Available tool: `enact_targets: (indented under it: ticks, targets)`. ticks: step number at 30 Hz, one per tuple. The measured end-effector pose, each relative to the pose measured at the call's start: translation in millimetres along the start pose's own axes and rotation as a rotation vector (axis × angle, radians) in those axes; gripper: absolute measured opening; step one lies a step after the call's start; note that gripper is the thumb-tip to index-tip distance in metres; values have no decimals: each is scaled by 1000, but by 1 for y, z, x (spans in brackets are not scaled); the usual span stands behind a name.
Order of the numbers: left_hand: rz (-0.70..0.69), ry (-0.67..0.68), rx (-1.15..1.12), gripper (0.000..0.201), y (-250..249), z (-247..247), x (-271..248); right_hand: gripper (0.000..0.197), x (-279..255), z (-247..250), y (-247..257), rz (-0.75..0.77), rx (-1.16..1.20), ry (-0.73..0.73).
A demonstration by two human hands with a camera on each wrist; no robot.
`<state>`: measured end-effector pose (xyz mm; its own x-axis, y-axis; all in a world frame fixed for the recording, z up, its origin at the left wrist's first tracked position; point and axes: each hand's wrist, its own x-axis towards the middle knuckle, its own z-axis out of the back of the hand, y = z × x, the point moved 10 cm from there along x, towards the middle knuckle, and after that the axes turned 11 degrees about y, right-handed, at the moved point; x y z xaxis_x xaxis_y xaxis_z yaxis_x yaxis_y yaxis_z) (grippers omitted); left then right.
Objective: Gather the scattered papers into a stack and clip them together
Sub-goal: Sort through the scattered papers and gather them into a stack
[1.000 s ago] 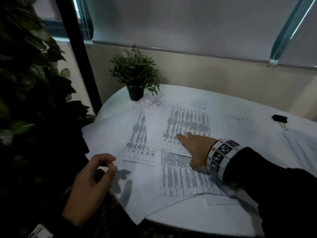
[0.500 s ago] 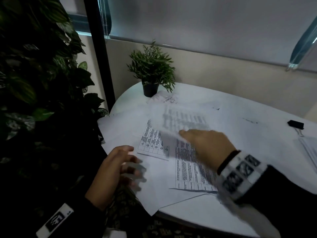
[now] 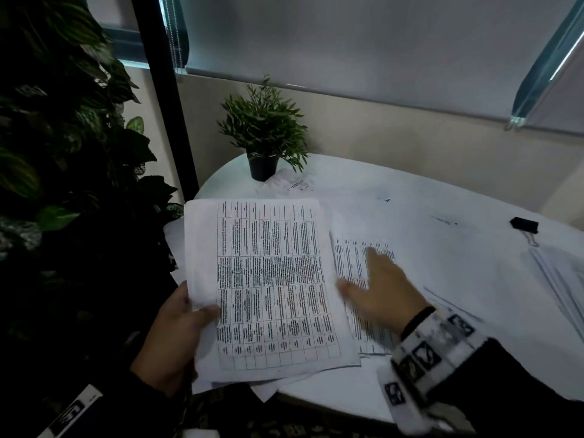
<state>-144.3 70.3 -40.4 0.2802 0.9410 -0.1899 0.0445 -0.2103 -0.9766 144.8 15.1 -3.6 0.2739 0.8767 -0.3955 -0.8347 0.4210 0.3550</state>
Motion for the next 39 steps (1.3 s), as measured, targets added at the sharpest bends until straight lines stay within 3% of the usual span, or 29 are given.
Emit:
enact_targets:
  ticks: [2, 4, 12, 14, 16, 18, 20, 22, 23, 24, 26, 29, 32, 34, 36, 39]
  targets:
    - [-27, -10, -2, 33, -2, -1, -1, 103, 12, 15, -43, -234, -115, -12]
    - [-55, -20, 10, 34, -5, 0, -2, 112, 19, 22, -66, -341, -200, 18]
    - [-63, -36, 178, 36, -2, 13, 3, 126, 27, 25, -81, -404, -92, 66]
    - [-57, -29, 205, 34, 0, 14, 4, 117, 26, 26, -83, -401, -24, 53]
    - [-58, -43, 216, 30, -1, 16, 3, 90, 25, 37, -86, -382, 19, 2]
    - [-44, -53, 222, 31, 2, 19, 5, 65, 20, 63, -85, -313, 98, -150]
    - [-42, -66, 224, 38, 5, 21, 7, 49, -3, 112, -82, -181, 295, -493]
    - [-54, -64, 222, 55, 4, 21, 8, 41, -53, 164, -78, -7, 537, -947]
    - [-60, -79, 220, 67, 4, 22, 9, 41, -74, 179, -75, 92, 635, -1092]
    - [-77, -86, 223, 78, 1, 22, 9, 41, -82, 188, -69, 168, 700, -1137]
    - [-41, -77, 248, 80, 3, 19, 9, 41, -64, 180, -45, 189, 664, -969]
    - [49, -97, 120, 27, 14, 23, 14, 53, -13, 109, 11, 210, 522, -463]
    - [118, -81, 92, 43, 18, 19, 21, 56, 3, 13, 60, 282, 378, 35]
    - [94, -106, 133, 23, 14, 21, 20, 56, 2, -21, 77, 335, 320, 250]
    - [73, -96, 189, 36, 17, 22, 16, 59, 12, -15, 68, 295, 236, 294]
    - [61, -120, 239, 60, 18, 26, 12, 64, 40, 49, 2, 21, -91, -37]
